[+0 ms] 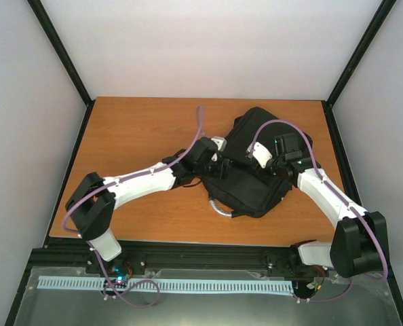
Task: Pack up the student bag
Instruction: Place the stationery in the student bag, then adjust the student bag at the center of the board.
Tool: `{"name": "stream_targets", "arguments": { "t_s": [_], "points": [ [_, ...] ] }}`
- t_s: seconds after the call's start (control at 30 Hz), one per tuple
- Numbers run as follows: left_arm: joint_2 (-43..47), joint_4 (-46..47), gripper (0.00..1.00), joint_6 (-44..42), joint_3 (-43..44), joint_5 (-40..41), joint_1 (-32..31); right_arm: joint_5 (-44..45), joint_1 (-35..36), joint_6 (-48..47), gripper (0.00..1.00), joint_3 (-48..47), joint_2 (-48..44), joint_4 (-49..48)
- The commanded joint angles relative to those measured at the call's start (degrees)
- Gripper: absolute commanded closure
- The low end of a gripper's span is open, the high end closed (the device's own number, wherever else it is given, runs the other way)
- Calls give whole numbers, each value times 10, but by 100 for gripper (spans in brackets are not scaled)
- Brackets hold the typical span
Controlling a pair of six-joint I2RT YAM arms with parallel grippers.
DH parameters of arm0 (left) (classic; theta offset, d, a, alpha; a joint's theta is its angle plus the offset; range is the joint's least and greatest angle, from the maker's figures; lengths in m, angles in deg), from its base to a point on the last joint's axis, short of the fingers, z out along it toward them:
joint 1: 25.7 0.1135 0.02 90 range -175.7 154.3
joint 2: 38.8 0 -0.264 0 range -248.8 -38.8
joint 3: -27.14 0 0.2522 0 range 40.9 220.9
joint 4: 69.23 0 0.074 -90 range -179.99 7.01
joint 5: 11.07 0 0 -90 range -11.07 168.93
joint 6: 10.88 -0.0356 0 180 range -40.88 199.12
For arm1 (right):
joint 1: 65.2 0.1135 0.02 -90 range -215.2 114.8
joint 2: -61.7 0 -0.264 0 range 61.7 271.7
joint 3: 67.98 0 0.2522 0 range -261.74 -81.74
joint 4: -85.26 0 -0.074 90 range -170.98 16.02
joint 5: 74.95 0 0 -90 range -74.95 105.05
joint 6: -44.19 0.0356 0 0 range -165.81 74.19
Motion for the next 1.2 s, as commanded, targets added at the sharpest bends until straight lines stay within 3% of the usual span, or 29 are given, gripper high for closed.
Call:
{"name": "stream_targets", "arguments": {
  "t_s": [0.0, 0.07, 0.17, 0.27, 0.4, 0.5, 0.63, 0.87, 1.03, 1.17],
  "points": [
    [45, -6, 26, 21, -34, 48, 6, -40, 2, -15, 72, -20, 18, 30],
    [53, -12, 10, 47, -45, 73, 23, -67, 2, -20, 61, -36, 20, 55],
    [50, 14, 7, 84, -67, 26, 69, -124, 2, -27, 50, -62, 2, 94],
    [31, 37, 7, 116, -77, -22, 110, -163, 2, -19, 48, -108, 3, 129],
    [-6, 81, 14, 135, -87, -95, 145, -162, 2, 4, 54, -157, 27, 144],
    [-42, 131, 24, 148, -87, -165, 162, -144, 3, 33, 63, -168, 57, 114],
    [-77, 161, 35, 154, -70, -199, 162, -82, 3, 73, 73, -185, 131, 98],
    [-116, 153, 58, 161, -46, -214, 162, 6, 3, 88, 75, -180, 207, 91],
    [-86, 164, 95, 172, -82, -217, 156, 50, 3, 93, 76, -181, 247, 83],
    [-29, 169, 99, 187, -133, -197, 135, 61, 5, 87, 75, -190, 280, 82]
  ]
}}
